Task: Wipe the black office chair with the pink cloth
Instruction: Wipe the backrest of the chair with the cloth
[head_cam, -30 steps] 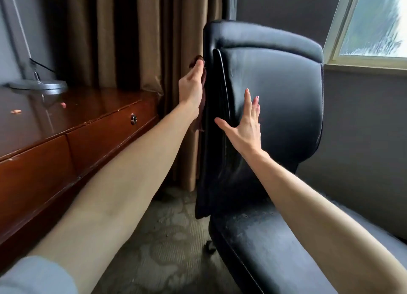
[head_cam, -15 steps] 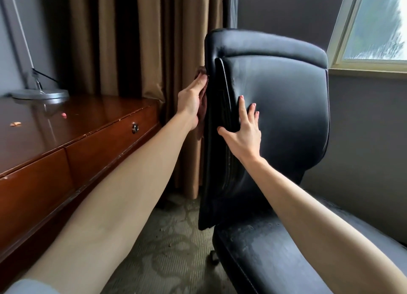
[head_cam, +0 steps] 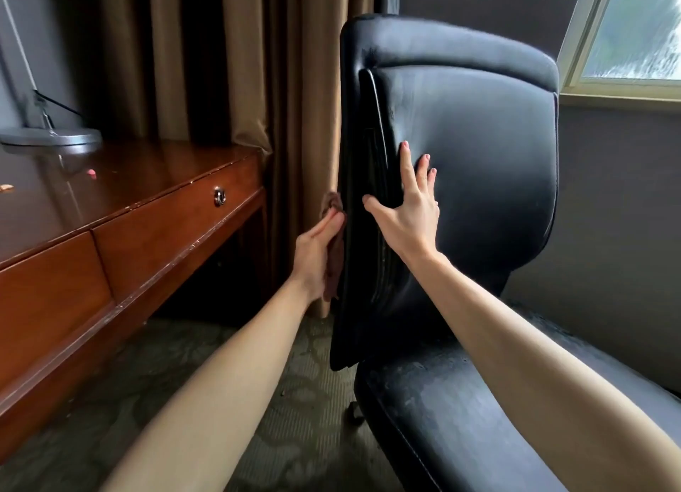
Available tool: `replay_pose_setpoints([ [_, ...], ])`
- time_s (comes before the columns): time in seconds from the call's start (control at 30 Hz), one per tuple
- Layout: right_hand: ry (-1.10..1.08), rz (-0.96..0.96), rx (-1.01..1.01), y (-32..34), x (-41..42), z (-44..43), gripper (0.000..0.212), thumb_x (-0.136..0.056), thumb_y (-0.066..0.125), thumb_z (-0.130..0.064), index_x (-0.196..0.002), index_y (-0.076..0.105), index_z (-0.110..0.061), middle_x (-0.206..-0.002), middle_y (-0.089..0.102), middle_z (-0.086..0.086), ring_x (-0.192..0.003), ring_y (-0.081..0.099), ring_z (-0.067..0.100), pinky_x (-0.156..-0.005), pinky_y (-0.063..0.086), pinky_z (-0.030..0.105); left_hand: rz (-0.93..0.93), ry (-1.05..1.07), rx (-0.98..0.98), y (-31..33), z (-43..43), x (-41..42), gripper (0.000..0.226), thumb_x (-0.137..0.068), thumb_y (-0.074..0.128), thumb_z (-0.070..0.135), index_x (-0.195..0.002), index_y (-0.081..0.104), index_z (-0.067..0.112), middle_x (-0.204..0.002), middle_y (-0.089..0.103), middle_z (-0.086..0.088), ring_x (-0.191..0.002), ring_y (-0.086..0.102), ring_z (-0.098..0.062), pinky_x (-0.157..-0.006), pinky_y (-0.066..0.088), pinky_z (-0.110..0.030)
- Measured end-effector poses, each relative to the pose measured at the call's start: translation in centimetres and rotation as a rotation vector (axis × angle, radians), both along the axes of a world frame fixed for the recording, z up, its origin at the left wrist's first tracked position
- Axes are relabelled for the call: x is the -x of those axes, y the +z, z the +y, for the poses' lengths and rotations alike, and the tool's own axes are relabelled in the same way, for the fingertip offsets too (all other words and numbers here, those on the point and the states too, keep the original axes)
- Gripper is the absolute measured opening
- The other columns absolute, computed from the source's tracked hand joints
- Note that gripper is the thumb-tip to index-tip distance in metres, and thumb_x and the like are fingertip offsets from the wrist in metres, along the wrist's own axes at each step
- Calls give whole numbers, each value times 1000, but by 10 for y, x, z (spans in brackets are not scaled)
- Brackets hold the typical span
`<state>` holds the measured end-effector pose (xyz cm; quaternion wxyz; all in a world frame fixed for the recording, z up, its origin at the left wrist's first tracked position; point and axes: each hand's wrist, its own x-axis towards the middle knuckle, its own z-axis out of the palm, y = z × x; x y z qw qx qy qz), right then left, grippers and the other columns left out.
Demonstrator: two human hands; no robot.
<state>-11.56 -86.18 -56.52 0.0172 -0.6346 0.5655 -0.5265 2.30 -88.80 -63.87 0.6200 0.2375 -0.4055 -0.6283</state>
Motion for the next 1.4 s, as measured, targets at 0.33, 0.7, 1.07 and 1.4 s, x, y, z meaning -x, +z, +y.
replay_pose_setpoints([
  [0.33,5,-12,-11,3,5,0,93,-81,70,-39,-153,11,-45,-165,3,2,-152,-5,23,-118,13,61,8,196,-47,28,15,9,29,-89,71,10,-117,72,10,-106,75,-3,-101,71,-15,-100,51,-33],
  [0.7,-9,13,-38,5,8,-3,93,-82,70,-41,-153,10,-45,-165,2,3,-151,-6,24,-117,16,62,34,336,133,126,-7,22,29,-88,71,5,-117,70,4,-96,75,2,-89,71,-8,-98,52,-26],
  [1.07,-29,-6,-12,1,4,-9,91,-82,70,-38,-153,14,-44,-165,5,5,-152,-4,25,-117,16,62,-1,86,-12,-11,0,11,37,-93,66,15,-129,65,10,-119,71,-10,-115,65,-22,-104,47,-36],
  [1.4,-25,-14,-7,0,6,-10,90,-82,69,-40,-153,16,-44,-165,6,3,-152,-2,24,-117,14,61,-9,284,14,24,3,20,32,-88,72,12,-120,70,14,-102,76,6,-108,68,-13,-106,47,-35],
])
